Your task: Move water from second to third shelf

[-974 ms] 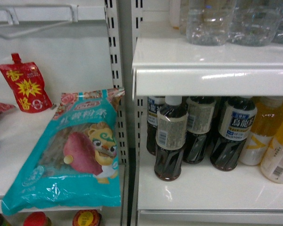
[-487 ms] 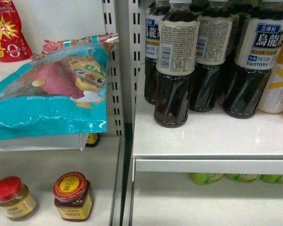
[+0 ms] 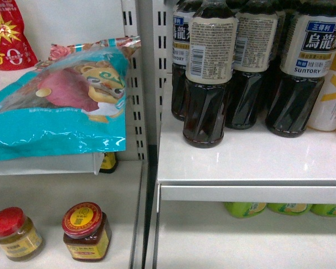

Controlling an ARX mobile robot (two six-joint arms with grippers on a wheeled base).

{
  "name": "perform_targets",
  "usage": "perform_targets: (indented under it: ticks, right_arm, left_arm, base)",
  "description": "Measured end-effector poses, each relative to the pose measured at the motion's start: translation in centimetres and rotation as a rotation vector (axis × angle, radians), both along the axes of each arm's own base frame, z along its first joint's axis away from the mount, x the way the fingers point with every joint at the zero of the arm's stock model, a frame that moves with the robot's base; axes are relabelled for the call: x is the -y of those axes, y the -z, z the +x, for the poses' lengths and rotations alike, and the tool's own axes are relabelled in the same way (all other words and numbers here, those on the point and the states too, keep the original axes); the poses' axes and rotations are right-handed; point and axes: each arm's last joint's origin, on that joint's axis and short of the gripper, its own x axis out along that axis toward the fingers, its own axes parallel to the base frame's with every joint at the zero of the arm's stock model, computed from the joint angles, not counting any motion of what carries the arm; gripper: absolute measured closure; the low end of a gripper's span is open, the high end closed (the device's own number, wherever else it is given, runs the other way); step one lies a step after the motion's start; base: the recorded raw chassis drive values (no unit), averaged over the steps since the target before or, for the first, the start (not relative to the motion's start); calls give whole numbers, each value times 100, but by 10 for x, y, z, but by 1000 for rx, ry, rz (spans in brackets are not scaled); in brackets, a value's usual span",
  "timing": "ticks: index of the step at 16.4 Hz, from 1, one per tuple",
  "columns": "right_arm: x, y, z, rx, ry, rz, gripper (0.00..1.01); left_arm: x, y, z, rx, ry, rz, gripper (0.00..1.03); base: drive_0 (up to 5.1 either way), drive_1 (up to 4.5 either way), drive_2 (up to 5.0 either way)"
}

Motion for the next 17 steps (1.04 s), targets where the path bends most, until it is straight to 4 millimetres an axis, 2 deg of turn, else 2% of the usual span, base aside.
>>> perform_targets:
  ticks: [17]
  right_arm:
    - [0, 0, 0, 0, 0, 0, 3]
  left_arm:
    - [0, 0, 0, 0, 0, 0, 5]
  base:
    - [0, 0, 0]
